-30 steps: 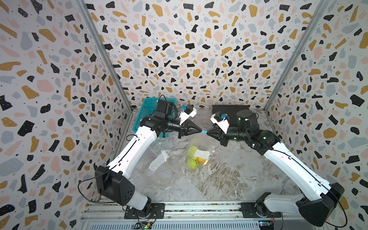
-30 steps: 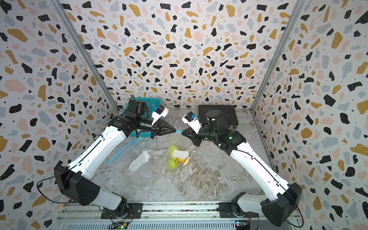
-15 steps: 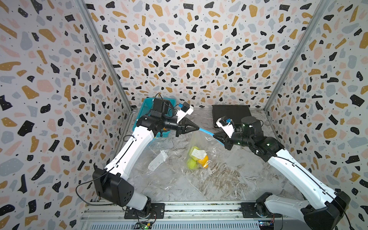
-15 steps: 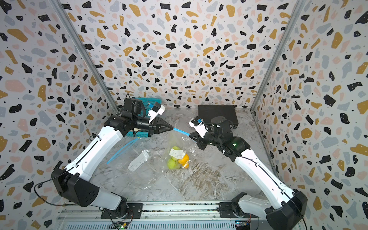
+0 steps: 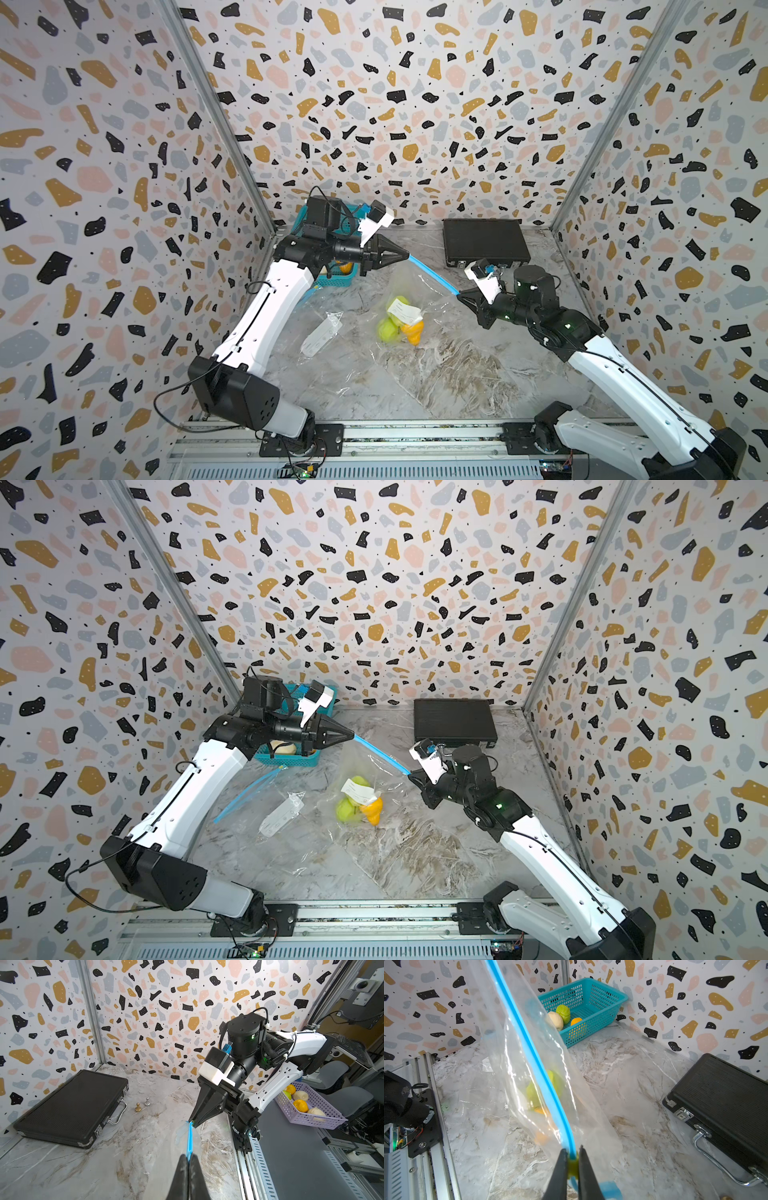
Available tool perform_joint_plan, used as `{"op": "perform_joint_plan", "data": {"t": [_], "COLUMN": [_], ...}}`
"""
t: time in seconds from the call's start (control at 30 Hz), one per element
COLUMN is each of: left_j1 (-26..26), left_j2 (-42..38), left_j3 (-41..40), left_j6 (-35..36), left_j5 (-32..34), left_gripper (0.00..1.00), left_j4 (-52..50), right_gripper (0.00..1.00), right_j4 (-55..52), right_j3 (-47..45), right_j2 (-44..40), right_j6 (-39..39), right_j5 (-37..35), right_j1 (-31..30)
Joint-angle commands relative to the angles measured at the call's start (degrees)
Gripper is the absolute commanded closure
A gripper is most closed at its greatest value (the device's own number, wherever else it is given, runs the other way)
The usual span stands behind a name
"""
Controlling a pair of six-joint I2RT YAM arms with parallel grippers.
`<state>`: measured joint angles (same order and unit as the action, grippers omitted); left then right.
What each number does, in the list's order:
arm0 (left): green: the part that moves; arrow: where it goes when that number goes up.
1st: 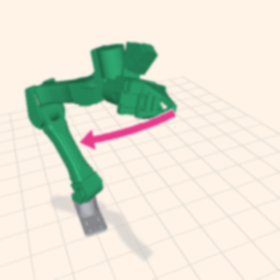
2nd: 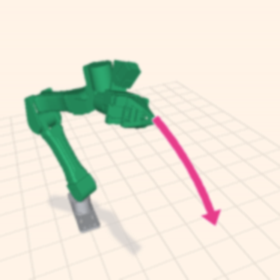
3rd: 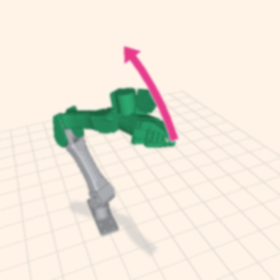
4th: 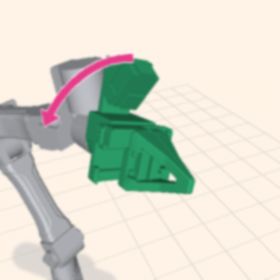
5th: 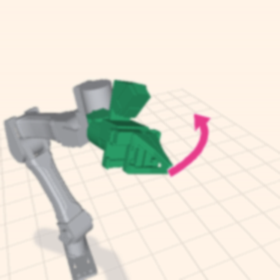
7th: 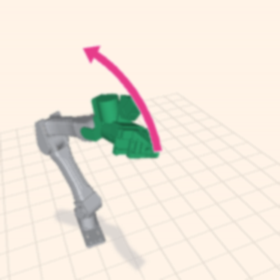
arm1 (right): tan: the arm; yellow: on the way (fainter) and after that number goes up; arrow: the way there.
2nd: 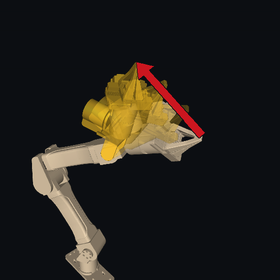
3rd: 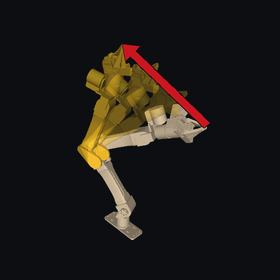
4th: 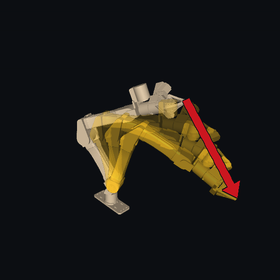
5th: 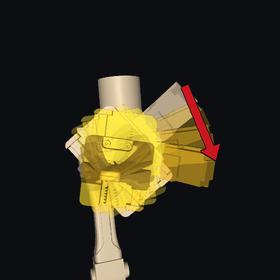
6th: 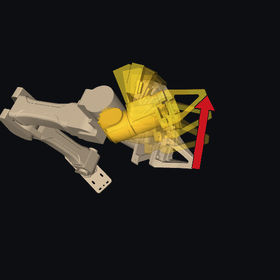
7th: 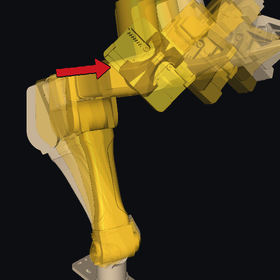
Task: Open the zip-top bag and take out the pear
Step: Unzip the zipper on the zipper food storage bag.
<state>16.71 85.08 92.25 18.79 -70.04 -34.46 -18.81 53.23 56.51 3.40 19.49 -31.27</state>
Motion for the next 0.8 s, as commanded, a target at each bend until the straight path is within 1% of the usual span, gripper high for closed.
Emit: {"op": "perform_joint_plan", "data": {"t": [0.0,0.4,0.5,0.6,0.67,0.73,0.77], "left_j1": [-1.83,-3.68,-3.92,-3.92,-3.90,-3.72,-3.62], "left_j2": [-1.59,-0.94,-0.75,-0.77,-1.35,-1.48,-1.26], "left_j3": [3.71,4.79,4.53,2.12,-1.57,-5.42,-7.30], "left_j6": [-0.92,-2.45,-2.81,-5.87,-10.50,-15.71,-18.24], "left_j5": [-2.99,-4.56,-5.04,-6.85,-7.75,-8.90,-8.77], "left_gripper": [1.00,1.00,1.00,1.00,0.99,0.75,0.68], "left_j4": [4.19,5.27,5.68,10.33,17.91,26.87,30.73], "right_gripper": [0.93,0.93,0.93,0.93,0.94,0.93,0.93], "right_j4": [-4.83,-5.13,-4.53,-3.15,-2.70,-2.13,-2.03], "right_j3": [-2.42,-5.20,-5.63,-6.27,-6.28,-6.25,-6.06], "right_j2": [-0.95,-2.35,-2.79,-3.07,-3.29,-3.66,-3.84], "right_j6": [-2.03,-3.75,-4.23,-4.63,-4.71,-4.72,-4.72], "right_j5": [-4.58,-9.85,-9.11,-7.49,-6.31,-4.82,-4.26], "right_j1": [1.03,1.12,1.14,1.14,1.13,1.18,1.15]}}
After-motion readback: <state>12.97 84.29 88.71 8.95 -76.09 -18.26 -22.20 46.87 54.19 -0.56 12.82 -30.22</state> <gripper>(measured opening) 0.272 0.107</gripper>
